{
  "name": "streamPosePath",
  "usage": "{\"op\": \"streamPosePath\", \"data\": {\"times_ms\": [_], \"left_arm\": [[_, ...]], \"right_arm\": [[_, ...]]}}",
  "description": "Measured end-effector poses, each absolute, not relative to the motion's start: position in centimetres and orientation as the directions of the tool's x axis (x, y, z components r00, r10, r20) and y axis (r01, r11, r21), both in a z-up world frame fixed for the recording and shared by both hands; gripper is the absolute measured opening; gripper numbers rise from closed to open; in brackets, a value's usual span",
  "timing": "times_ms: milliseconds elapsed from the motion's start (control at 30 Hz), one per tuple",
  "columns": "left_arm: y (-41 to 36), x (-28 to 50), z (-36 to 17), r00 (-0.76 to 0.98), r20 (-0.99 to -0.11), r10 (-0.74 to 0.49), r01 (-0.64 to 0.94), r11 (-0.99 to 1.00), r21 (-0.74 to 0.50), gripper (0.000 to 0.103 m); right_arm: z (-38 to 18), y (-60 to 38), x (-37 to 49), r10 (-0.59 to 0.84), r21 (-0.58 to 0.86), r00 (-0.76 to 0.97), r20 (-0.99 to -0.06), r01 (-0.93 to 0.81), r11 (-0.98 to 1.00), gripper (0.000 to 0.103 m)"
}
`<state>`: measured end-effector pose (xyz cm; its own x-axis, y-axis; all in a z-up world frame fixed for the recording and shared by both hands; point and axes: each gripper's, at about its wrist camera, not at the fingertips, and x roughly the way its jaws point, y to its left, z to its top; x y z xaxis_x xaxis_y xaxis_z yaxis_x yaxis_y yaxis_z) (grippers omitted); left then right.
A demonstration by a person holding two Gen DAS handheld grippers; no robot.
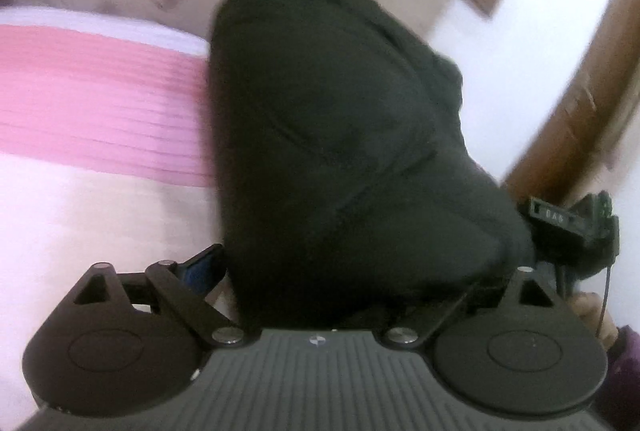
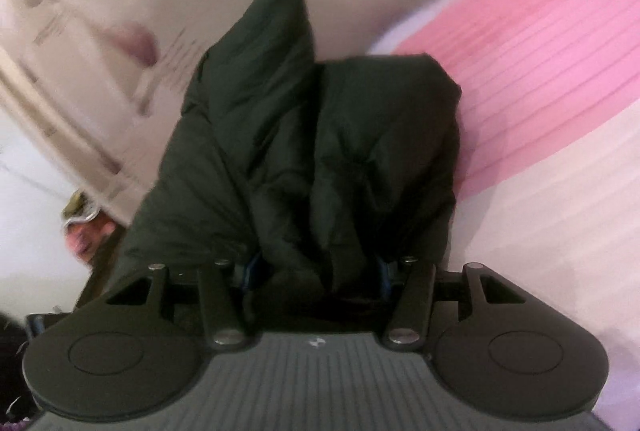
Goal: Fold large clothes
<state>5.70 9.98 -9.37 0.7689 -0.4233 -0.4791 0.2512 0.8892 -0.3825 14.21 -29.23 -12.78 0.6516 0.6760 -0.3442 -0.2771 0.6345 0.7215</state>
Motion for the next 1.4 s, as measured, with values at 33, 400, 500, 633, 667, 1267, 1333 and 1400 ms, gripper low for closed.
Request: {"op": "streamPosePath", "data": {"times_ms": [33, 400, 500, 633, 667, 1267, 1333, 1400], "left_arm": [[10.9, 4.1, -8.6, 0.792, -0.461, -0.399, 0.244, 0.900, -0.360, 0.091], [7.6, 2.5, -2.8, 0.860, -0.279, -0.426, 0.344, 0.890, -0.298, 0.070], [7.8, 1.3, -1.9, 0.827, -0.246, -0.506, 0.426, 0.849, -0.314, 0.074], [8.2, -1.2, 0.2, 0.834, -0.172, -0.524, 0.468, 0.837, -0.282, 0.087], [8.1, -0.8, 0.9, 0.843, -0.157, -0.514, 0.462, 0.843, -0.275, 0.088], [1.3, 8.9, -10.7, 0.743, -0.349, -0.571, 0.454, 0.813, -0.364, 0.033], [1.5, 9.3, -10.8, 0.731, -0.360, -0.580, 0.456, 0.807, -0.375, 0.032], [1.5, 9.8, -10.7, 0.733, -0.359, -0.577, 0.453, 0.809, -0.376, 0.032]], "right_arm": [[-12.6, -28.4, 14.2, 0.681, 0.718, 0.647, -0.342, -0.288, 0.634, 0.054], [-11.6, -29.5, 11.9, 0.650, 0.723, 0.693, -0.311, -0.272, 0.636, 0.049], [-11.5, -29.5, 11.7, 0.630, 0.696, 0.694, -0.347, -0.260, 0.670, 0.047], [-11.9, -29.3, 11.6, 0.651, 0.691, 0.672, -0.353, -0.282, 0.666, 0.047], [-12.0, -29.1, 11.5, 0.650, 0.688, 0.671, -0.355, -0.284, 0.668, 0.047], [-11.9, -30.2, 11.0, 0.640, 0.678, 0.694, -0.330, -0.297, 0.672, 0.066], [-10.5, -31.4, 10.1, 0.567, 0.632, 0.760, -0.317, -0.277, 0.724, 0.080], [-9.0, -32.8, 9.8, 0.518, 0.617, 0.809, -0.278, -0.263, 0.741, 0.085]]}}
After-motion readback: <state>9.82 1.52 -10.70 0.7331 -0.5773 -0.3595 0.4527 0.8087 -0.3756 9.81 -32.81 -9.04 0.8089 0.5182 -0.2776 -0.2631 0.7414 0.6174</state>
